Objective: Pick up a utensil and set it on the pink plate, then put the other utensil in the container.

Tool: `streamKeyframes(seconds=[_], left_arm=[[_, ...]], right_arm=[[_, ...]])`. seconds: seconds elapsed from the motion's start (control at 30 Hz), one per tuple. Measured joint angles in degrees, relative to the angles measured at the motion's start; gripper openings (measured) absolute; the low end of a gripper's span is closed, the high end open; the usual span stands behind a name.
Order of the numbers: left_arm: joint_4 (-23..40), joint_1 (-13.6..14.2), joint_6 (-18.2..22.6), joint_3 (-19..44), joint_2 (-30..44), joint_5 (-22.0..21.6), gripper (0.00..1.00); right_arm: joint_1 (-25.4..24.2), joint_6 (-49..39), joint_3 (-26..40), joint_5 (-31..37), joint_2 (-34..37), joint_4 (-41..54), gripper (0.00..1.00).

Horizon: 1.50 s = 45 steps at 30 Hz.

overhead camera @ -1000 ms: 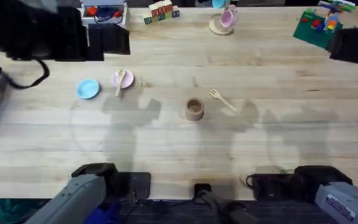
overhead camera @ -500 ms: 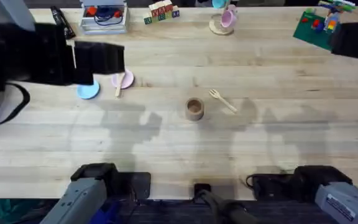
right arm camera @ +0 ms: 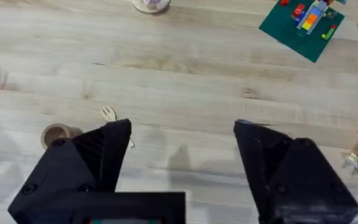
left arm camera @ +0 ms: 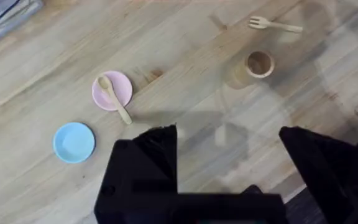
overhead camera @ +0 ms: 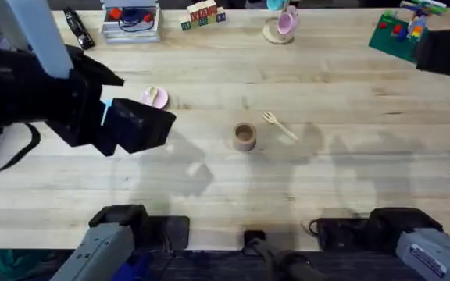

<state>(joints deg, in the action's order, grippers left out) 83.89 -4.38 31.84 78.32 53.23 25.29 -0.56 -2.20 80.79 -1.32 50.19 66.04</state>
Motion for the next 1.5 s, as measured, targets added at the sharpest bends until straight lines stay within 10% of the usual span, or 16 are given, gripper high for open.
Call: streamKeyframes(seconds=[0.23, 0.87, 1.5], left_arm=[[0.79, 0.00, 2.48, 0.02, 0.00, 0.54, 0.993], [9.82, 0.00, 27.69, 0.04, 0.00, 5.22, 0.993], [11.09, 0.00, 31.05, 0.04, 0.00, 8.70, 0.992]], right_arm=[[0.00, -0.65, 0.00, 0.00, 0.00, 0.02, 0.996], [-0.11, -10.04, 0.11, -7.25, 6.63, 9.15, 0.996], [6.88, -12.87, -3.21, -8.16, 19.43, 5.16, 0.996]])
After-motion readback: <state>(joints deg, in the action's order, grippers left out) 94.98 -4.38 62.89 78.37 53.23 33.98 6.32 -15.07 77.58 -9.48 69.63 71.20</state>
